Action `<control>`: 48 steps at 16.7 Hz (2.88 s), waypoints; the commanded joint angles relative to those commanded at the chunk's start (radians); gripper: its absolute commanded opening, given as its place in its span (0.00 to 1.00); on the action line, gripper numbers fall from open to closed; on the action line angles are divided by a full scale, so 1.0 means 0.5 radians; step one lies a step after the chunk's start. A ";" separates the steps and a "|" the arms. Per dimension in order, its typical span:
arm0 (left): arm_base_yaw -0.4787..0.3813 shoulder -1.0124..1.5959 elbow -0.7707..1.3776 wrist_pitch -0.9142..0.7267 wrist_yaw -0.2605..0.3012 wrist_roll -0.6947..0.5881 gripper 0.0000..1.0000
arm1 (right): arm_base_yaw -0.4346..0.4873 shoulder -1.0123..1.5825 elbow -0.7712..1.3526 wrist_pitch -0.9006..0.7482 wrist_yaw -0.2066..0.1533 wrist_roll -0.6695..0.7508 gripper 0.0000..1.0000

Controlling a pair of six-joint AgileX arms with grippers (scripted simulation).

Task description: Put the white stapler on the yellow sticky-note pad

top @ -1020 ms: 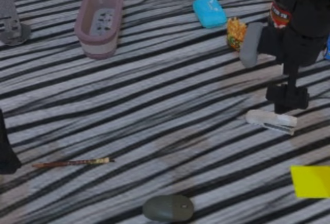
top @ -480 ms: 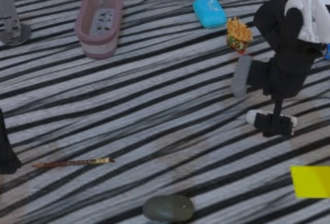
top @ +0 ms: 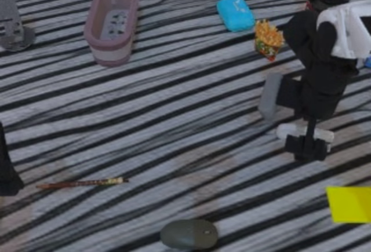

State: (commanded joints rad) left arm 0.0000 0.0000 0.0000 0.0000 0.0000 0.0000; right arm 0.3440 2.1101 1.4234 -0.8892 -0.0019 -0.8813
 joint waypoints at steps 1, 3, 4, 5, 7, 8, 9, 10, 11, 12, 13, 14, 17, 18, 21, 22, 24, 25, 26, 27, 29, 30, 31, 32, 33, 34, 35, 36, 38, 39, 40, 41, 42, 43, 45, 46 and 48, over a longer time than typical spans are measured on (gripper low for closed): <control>0.000 0.000 0.000 0.000 0.000 0.000 1.00 | 0.000 0.000 0.000 0.000 0.000 0.000 0.77; 0.000 0.000 0.000 0.000 0.000 0.000 1.00 | 0.000 0.000 0.000 0.000 0.000 0.000 0.62; 0.000 0.000 0.000 0.000 0.000 0.000 1.00 | 0.000 0.000 0.000 0.000 0.000 0.000 0.55; 0.000 0.000 0.000 0.000 0.000 0.000 1.00 | 0.000 0.000 0.000 0.000 0.000 0.000 0.47; 0.000 0.000 0.000 0.000 0.000 0.000 1.00 | 0.000 0.000 0.000 0.000 0.000 0.000 0.32; 0.000 0.000 0.000 0.000 0.000 0.000 1.00 | 0.000 0.000 0.000 0.000 0.000 0.000 0.25; 0.000 0.000 0.000 0.000 0.000 0.000 1.00 | 0.000 0.000 0.000 0.000 0.000 0.000 0.17; 0.000 0.000 0.000 0.000 0.000 0.000 1.00 | 0.000 0.000 0.000 0.000 0.000 0.000 0.10; 0.000 0.000 0.000 0.000 0.000 0.000 1.00 | 0.000 0.000 0.000 0.000 0.000 0.000 0.02; 0.000 0.000 0.000 0.000 0.000 0.000 1.00 | 0.000 0.000 0.000 0.000 0.000 0.000 0.00; 0.000 0.000 0.000 0.000 0.000 0.000 1.00 | 0.000 0.000 0.000 0.000 0.000 0.000 0.00; 0.000 0.000 0.000 0.000 0.000 0.000 1.00 | 0.000 0.000 0.000 0.000 0.000 0.000 0.00; 0.000 0.000 0.000 0.000 0.000 0.000 1.00 | 0.000 0.000 0.000 0.000 0.000 0.000 0.00; 0.000 0.000 0.000 0.000 0.000 0.000 1.00 | 0.000 0.000 0.000 0.000 0.000 0.000 0.00; 0.000 0.000 0.000 0.000 0.000 0.000 1.00 | -0.004 -0.003 0.006 -0.007 0.000 0.001 0.00; 0.000 0.000 0.000 0.000 0.000 0.000 1.00 | -0.001 -0.009 0.031 -0.034 -0.001 -0.003 0.00; 0.000 0.000 0.000 0.000 0.000 0.000 1.00 | 0.004 -0.035 0.120 -0.149 -0.003 -0.009 0.00; 0.000 0.000 0.000 0.000 0.000 0.000 1.00 | 0.004 -0.055 0.177 -0.228 -0.004 -0.009 0.00; 0.000 0.000 0.000 0.000 0.000 0.000 1.00 | 0.003 -0.077 0.237 -0.317 -0.004 -0.008 0.00; 0.000 0.000 0.000 0.000 0.000 0.000 1.00 | 0.004 -0.100 0.298 -0.414 -0.005 -0.009 0.00; 0.000 0.000 0.000 0.000 0.000 0.000 1.00 | 0.006 -0.147 0.415 -0.591 -0.003 -0.009 0.00; 0.000 0.000 0.000 0.000 0.000 0.000 1.00 | 0.007 -0.170 0.462 -0.654 -0.003 -0.009 0.00; 0.000 0.000 0.000 0.000 0.000 0.000 1.00 | 0.007 -0.190 0.498 -0.697 -0.002 -0.008 0.00; 0.000 0.000 0.000 0.000 0.000 0.000 1.00 | 0.008 -0.201 0.518 -0.719 -0.002 -0.008 0.00; 0.000 0.000 0.000 0.000 0.000 0.000 1.00 | 0.008 -0.202 0.520 -0.722 -0.002 -0.008 0.00; 0.000 0.000 0.000 0.000 0.000 0.000 1.00 | 0.008 -0.202 0.520 -0.722 -0.002 -0.008 0.00; 0.000 0.000 0.000 0.000 0.000 0.000 1.00 | 0.008 -0.202 0.520 -0.722 -0.002 -0.008 0.00; 0.000 0.000 0.000 0.000 0.000 0.000 1.00 | 0.001 -0.195 0.516 -0.717 -0.002 -0.005 0.00; 0.000 0.000 0.000 0.000 0.000 0.000 1.00 | -0.004 -0.224 0.485 -0.709 -0.002 -0.032 0.00; 0.000 0.000 0.000 0.000 0.000 0.000 1.00 | -0.011 -0.269 0.439 -0.697 -0.003 -0.070 0.00; 0.000 0.000 0.000 0.000 0.000 0.000 1.00 | -0.023 -0.332 0.373 -0.683 -0.003 -0.120 0.00; 0.000 0.000 0.000 0.000 0.000 0.000 1.00 | -0.038 -0.406 0.291 -0.667 -0.003 -0.182 0.00; 0.000 0.000 0.000 0.000 0.000 0.000 1.00 | -0.056 -0.488 0.196 -0.650 -0.003 -0.253 0.00; 0.000 0.000 0.000 0.000 0.000 0.000 1.00 | -0.076 -0.575 0.086 -0.633 -0.003 -0.329 0.00; 0.000 0.000 0.000 0.000 0.000 0.000 1.00 | -0.119 -0.765 -0.167 -0.598 -0.002 -0.492 0.00; 0.000 0.000 0.000 0.000 0.000 0.000 1.00 | -0.140 -0.864 -0.296 -0.579 -0.001 -0.574 0.00; 0.000 0.000 0.000 0.000 0.000 0.000 1.00 | -0.180 -1.055 -0.520 -0.539 0.001 -0.730 0.00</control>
State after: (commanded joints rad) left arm 0.0000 0.0000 0.0000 0.0000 0.0000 0.0000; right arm 0.2542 1.5827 1.1635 -1.1589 -0.0013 -1.2463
